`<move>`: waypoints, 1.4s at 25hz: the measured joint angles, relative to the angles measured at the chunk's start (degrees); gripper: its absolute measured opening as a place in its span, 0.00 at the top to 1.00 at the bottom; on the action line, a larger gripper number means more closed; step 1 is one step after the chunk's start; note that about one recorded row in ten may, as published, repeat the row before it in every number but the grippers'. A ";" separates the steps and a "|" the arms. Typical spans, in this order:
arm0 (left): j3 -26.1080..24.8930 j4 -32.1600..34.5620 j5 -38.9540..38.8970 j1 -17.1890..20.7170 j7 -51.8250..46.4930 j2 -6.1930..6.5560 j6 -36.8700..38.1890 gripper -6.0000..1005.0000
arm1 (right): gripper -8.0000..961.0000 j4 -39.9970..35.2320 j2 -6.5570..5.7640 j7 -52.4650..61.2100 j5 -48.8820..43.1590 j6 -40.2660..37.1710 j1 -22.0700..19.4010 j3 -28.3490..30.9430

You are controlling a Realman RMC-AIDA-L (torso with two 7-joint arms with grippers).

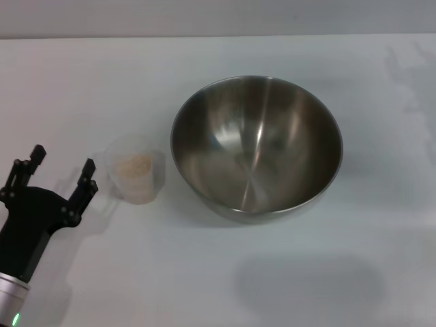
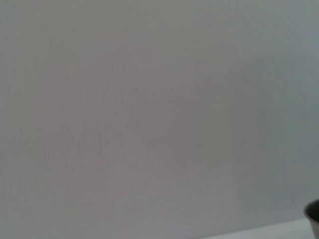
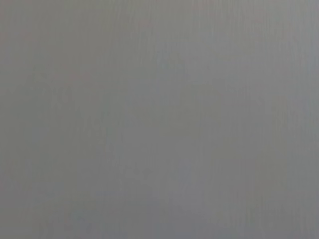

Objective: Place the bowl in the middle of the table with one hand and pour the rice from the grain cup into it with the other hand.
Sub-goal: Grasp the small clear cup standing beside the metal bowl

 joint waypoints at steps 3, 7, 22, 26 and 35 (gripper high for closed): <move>0.72 -0.07 -0.01 -0.06 -0.08 0.01 -1.39 0.26 | 0.44 0.03 -0.04 0.10 0.00 -0.02 -0.03 0.00; 0.89 -0.29 -0.04 -0.32 -0.30 0.01 -2.83 0.26 | 0.44 0.00 -0.03 -0.09 0.00 -0.04 -0.03 0.00; 0.59 0.11 -0.42 -2.38 -0.02 0.01 -6.36 0.26 | 0.44 -0.18 0.50 -0.15 -0.05 -0.61 -1.59 1.10; 0.36 0.12 -0.49 -2.91 0.00 0.01 -7.83 0.26 | 0.44 -0.18 0.55 -0.15 -0.05 -0.99 -1.93 1.33; -0.74 0.21 -0.66 -3.77 0.03 0.01 -10.90 0.26 | 0.44 -0.14 0.69 -0.17 -0.05 -0.99 -2.00 1.32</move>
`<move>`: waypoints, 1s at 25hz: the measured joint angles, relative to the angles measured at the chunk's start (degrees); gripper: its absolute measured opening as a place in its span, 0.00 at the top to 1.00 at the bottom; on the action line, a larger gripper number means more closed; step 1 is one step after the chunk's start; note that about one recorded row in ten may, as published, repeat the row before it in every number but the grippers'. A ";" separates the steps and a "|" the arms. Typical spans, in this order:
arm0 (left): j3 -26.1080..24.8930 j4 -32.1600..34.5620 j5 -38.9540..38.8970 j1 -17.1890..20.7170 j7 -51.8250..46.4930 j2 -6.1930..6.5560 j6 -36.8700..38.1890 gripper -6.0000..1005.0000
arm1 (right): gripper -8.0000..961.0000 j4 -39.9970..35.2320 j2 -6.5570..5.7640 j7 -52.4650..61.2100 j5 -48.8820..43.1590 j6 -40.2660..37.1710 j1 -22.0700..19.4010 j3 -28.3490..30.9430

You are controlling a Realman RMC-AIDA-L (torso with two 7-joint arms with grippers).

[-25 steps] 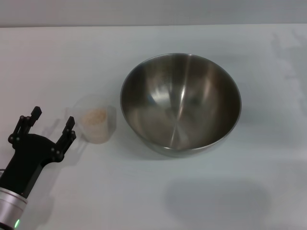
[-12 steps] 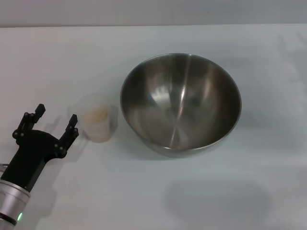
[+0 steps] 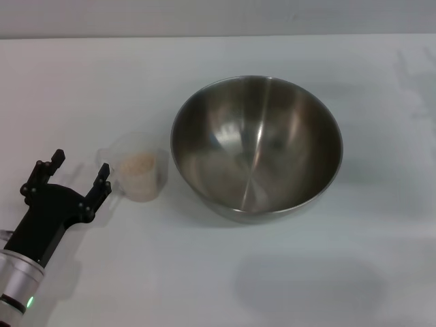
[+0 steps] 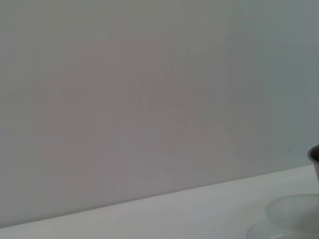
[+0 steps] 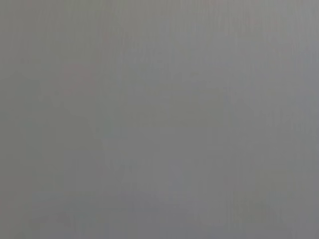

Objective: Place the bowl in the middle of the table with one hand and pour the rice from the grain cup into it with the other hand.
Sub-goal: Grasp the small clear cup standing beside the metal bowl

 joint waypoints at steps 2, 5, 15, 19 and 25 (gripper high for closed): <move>-0.26 0.00 -0.04 -0.36 0.01 0.00 -0.15 0.26 | 0.44 0.01 0.00 -0.02 0.00 0.00 0.01 0.00; -0.68 0.16 -0.05 -0.97 0.09 0.00 -0.59 0.26 | 0.44 0.01 0.00 -0.03 0.00 0.00 0.03 0.00; -2.65 0.71 -0.03 -2.65 0.13 0.01 -3.15 0.27 | 0.44 0.01 0.24 -0.17 0.02 0.01 0.04 0.09; -3.68 0.70 -0.02 -2.86 0.13 0.00 -3.70 0.27 | 0.44 0.01 0.38 -0.19 0.02 0.12 0.19 0.09; -4.30 0.70 -0.02 -3.00 0.13 -0.07 -4.06 0.28 | 0.44 0.01 0.53 -0.20 0.02 0.28 0.32 0.09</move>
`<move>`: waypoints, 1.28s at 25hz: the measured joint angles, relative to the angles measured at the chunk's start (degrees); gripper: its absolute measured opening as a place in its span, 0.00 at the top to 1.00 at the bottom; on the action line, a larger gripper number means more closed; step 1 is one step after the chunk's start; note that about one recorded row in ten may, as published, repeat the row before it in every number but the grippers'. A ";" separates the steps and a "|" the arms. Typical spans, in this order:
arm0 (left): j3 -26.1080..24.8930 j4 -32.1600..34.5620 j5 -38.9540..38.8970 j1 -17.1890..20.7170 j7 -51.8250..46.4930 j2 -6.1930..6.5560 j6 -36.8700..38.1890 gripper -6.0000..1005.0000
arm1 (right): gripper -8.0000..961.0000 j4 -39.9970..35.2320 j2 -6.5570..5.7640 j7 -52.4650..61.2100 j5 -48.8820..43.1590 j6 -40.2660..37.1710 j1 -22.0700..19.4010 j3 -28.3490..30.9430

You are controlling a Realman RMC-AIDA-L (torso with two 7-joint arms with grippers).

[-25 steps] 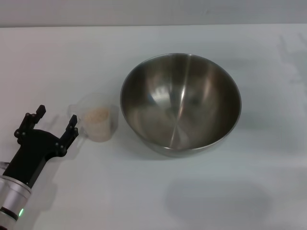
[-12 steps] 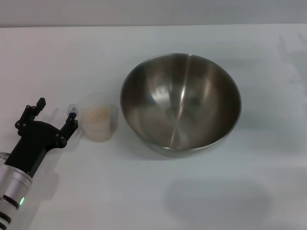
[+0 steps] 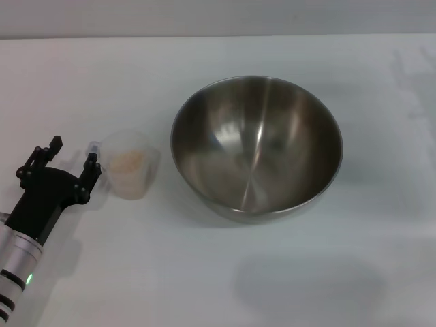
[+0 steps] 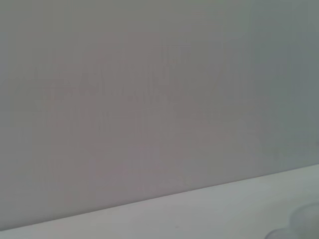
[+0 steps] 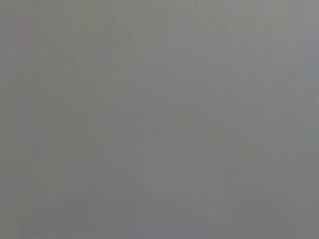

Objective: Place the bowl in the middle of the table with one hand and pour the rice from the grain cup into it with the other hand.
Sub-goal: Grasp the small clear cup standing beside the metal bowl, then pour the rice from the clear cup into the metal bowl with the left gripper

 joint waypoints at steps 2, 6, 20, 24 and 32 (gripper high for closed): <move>-0.10 -0.06 0.00 -0.01 0.00 -0.01 -0.01 0.32 | 0.44 0.00 0.03 0.00 0.00 -0.02 0.00 0.01; -0.18 -0.40 0.00 -0.60 0.00 -0.02 -0.04 0.39 | 0.44 0.00 0.07 0.00 -0.01 -0.17 -0.08 0.54; -1.67 -0.76 0.00 -2.39 1.21 -0.01 -1.35 0.94 | 0.44 -0.34 0.08 0.02 0.00 -0.21 -0.45 1.56; -2.90 -1.61 0.00 -2.51 1.25 -0.05 -0.80 0.97 | 0.44 -0.14 0.08 0.01 0.03 -0.23 -0.53 1.60; -7.15 -7.72 0.05 -2.74 14.83 -0.10 8.76 0.97 | 0.44 -0.32 0.15 0.01 0.03 -0.28 -0.86 3.83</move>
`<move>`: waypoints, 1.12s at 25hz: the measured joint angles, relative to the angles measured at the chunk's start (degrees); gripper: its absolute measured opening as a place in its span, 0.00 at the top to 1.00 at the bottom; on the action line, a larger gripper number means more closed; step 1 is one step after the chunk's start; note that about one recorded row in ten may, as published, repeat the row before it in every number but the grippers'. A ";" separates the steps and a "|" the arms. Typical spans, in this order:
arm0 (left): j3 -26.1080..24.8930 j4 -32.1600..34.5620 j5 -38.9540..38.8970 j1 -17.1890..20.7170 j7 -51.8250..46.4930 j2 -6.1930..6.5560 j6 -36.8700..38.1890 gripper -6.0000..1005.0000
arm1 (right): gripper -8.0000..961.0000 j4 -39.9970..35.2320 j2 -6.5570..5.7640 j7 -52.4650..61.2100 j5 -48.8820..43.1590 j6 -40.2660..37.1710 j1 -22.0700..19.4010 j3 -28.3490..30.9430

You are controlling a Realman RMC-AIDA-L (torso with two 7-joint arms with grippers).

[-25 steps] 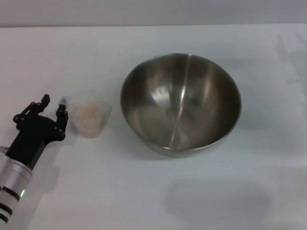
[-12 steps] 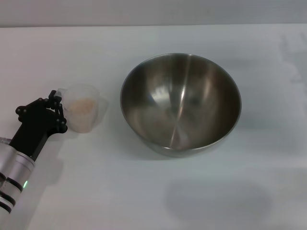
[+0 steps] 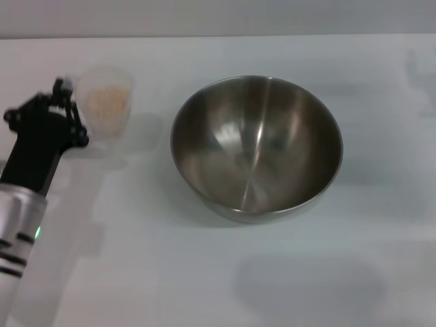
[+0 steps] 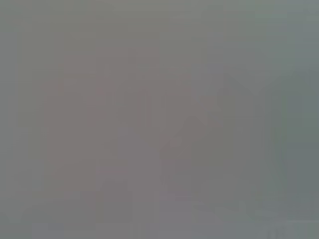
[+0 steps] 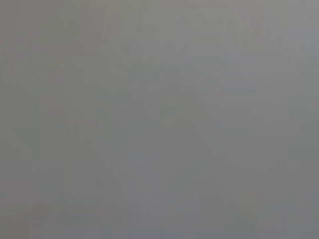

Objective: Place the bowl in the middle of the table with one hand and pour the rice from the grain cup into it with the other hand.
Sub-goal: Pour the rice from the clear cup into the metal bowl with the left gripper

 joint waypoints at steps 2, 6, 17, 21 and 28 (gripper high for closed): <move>-0.19 -0.87 0.09 -0.51 3.69 0.00 0.64 0.96 | 0.44 -0.06 0.05 0.00 0.00 0.00 -0.08 0.42; 0.12 -2.90 0.84 -2.72 17.81 0.00 2.76 0.96 | 0.44 -0.10 0.19 -0.02 0.01 0.00 -0.18 1.67; 0.24 -4.08 12.00 -4.38 52.31 0.00 4.47 0.96 | 0.44 0.32 1.21 0.05 0.02 0.64 -0.13 5.95; 0.27 -4.14 15.73 -4.64 64.27 0.00 4.51 0.96 | 0.44 0.32 1.62 0.00 0.02 0.71 -0.06 6.11; 0.30 -4.03 20.45 -4.26 74.27 0.00 4.17 0.95 | 0.44 0.32 2.26 -0.02 0.01 1.65 0.19 6.52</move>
